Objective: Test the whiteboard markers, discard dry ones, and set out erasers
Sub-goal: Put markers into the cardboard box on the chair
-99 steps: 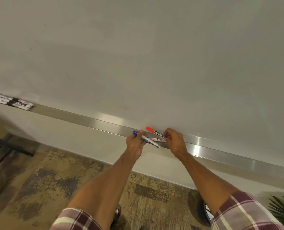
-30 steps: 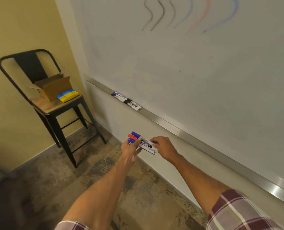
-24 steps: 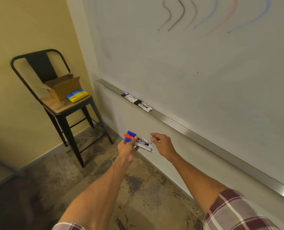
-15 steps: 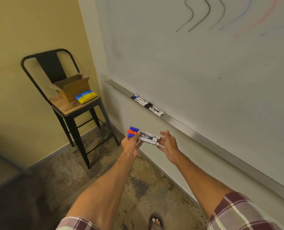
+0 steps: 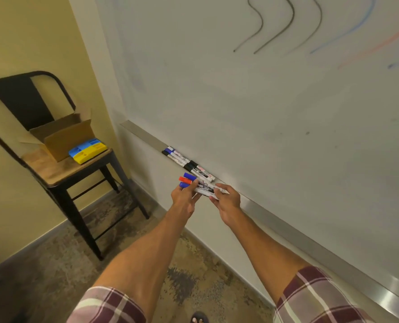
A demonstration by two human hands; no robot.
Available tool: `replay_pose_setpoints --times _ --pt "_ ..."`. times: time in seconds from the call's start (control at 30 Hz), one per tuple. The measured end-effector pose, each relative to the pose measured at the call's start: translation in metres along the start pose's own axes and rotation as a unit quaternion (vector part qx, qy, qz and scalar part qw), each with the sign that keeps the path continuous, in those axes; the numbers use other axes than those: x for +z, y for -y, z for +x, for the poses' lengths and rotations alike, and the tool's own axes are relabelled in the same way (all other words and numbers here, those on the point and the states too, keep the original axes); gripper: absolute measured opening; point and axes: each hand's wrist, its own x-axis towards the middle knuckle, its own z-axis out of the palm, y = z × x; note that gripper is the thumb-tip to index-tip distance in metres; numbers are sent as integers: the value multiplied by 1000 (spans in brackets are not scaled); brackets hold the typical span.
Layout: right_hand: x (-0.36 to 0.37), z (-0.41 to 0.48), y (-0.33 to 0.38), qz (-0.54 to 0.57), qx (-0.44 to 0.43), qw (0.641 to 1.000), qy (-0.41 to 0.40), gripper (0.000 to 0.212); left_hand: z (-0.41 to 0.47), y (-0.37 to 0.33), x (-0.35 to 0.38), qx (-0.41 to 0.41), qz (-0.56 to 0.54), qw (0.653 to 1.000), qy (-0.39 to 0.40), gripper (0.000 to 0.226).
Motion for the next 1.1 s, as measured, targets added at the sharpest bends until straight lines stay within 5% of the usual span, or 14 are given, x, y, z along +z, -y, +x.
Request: replay_pose_setpoints --times 0.37,0.5,0.6,0.67,0.77,0.9,0.97,1.1 --pt "-26 62 19 28 -19 998 -52 12 45 4 60 -14 98 993 61 16" --pt "-32 72 14 30 -18 996 -87 11 60 10 68 52 198 977 59 23" --pt "-39 77 9 35 -13 993 -113 12 64 13 67 155 315 933 85 29" --pt "-44 79 7 34 -9 990 -139 13 67 15 62 241 444 856 113 33" --pt "-49 79 3 27 -3 984 -178 13 80 22 53 397 599 665 204 37" --pt "-54 78 -1 8 -3 975 -221 16 86 37 47 408 735 437 320 50" --pt "-55 79 -5 -2 -5 971 -237 15 91 45 40 393 771 380 326 56" --pt "-57 80 -9 -35 5 963 -269 13 100 54 29 362 807 321 338 61"
